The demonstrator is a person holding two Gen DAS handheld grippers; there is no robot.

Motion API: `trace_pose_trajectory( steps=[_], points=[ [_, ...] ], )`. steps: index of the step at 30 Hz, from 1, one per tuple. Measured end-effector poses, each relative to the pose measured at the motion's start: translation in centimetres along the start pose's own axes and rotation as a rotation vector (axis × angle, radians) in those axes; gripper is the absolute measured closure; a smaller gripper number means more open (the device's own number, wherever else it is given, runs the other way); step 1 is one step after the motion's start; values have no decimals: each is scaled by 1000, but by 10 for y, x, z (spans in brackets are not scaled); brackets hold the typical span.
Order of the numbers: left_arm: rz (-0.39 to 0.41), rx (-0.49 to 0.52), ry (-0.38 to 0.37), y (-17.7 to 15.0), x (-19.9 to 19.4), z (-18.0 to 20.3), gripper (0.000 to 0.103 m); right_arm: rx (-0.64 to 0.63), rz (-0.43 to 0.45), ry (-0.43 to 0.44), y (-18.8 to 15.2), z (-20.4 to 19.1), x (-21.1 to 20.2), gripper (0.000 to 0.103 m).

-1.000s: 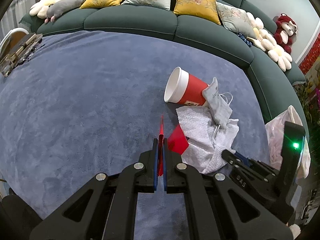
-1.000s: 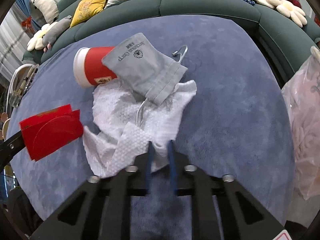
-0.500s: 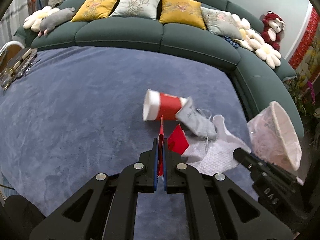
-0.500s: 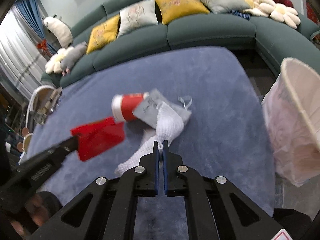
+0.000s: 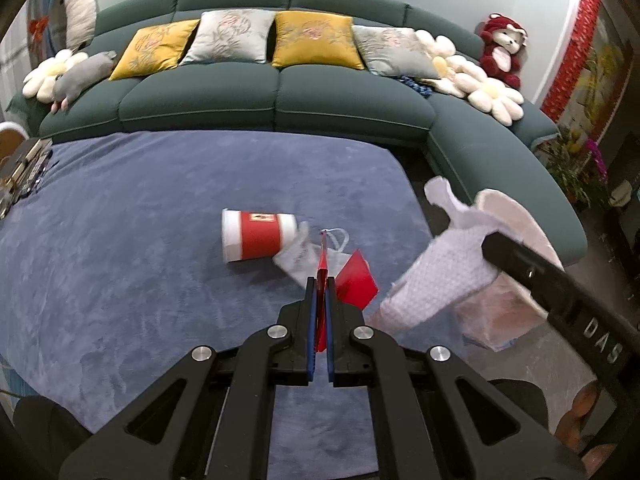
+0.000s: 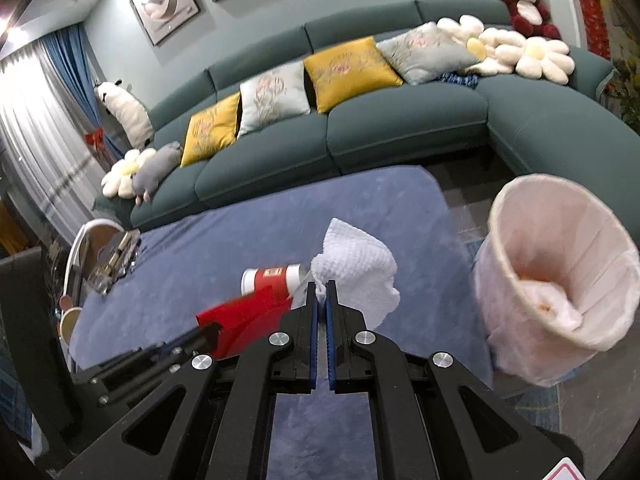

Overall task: Collect trash
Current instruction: 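Carry the red envelope and white towel over the wastebasket and open both tools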

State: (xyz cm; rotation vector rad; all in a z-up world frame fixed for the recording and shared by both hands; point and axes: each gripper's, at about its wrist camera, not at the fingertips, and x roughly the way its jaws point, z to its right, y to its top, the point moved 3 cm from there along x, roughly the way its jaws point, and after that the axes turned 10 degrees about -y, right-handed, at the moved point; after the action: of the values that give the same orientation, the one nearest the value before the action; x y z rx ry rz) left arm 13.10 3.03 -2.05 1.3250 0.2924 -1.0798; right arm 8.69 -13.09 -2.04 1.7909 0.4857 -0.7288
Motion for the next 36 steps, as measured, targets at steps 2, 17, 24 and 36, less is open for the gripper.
trace_pose_trajectory(
  steps=[2, 17, 24, 36],
  points=[
    [2, 20, -11, 2, 0, 13, 100, 7, 17, -8, 4, 8, -6, 99],
    [1, 162, -79, 25, 25, 111, 100, 88, 100, -121, 31, 99, -41, 99],
    [-14, 217, -142, 36, 46, 164, 100, 132, 125, -198, 37, 153, -54, 99],
    [-61, 318, -228, 39, 87, 247, 100, 228, 144, -304, 42, 235, -67, 99]
  ],
)
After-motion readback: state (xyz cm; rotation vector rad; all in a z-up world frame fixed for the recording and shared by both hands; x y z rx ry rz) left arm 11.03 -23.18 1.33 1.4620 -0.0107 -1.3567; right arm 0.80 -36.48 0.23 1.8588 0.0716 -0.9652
